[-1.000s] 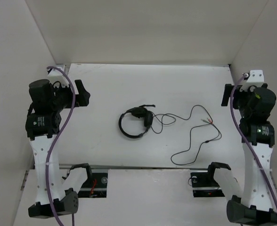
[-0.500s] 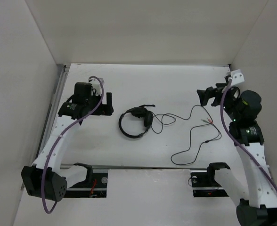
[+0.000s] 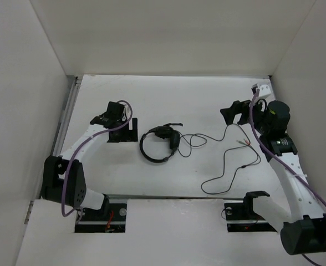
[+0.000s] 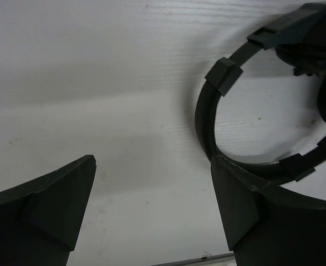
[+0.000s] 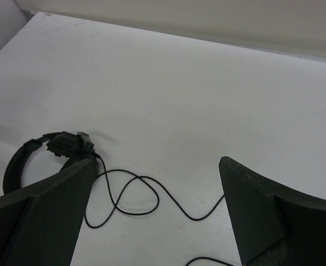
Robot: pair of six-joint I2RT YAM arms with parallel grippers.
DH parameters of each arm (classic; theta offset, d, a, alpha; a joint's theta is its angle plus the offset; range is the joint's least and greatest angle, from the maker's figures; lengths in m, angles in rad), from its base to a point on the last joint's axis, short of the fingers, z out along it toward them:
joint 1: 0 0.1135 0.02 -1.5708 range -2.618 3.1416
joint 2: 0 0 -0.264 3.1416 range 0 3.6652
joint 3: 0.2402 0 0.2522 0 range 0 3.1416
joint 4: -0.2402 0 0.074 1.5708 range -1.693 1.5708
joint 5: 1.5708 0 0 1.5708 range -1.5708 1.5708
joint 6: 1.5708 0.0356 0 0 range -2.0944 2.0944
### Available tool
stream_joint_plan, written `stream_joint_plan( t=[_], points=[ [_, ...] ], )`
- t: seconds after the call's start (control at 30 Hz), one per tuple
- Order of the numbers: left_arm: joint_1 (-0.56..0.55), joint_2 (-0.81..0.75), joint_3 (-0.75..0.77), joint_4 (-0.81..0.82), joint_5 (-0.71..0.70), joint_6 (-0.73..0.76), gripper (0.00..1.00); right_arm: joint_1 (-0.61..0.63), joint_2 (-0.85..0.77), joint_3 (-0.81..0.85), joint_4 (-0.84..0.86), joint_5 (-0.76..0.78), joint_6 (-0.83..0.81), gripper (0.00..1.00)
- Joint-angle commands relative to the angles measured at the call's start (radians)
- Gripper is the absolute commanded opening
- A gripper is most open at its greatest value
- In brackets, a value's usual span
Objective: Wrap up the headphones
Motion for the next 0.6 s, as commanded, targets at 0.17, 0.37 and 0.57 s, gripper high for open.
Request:
stream_joint_plan(
  t=[0.17,0.37,0.57],
  points=[
    [-0.085,0.063,0.086,0.044,-0.022,-0.016,0.81,0.055,0.109,-0.002,0.129,-0.008,0.073,1.00],
    [-0.137,0.063,0.030,0.124,-0.019,-0.102,0.77,0.018,0.168,0.041,0.125,-0.011,0.058,1.00],
    [-0.143,0.095,-0.036,0.168,-0.069,-0.105,0.60,0.007,0.179,0.067,0.128,-0.023,0.051,1.00]
  ],
)
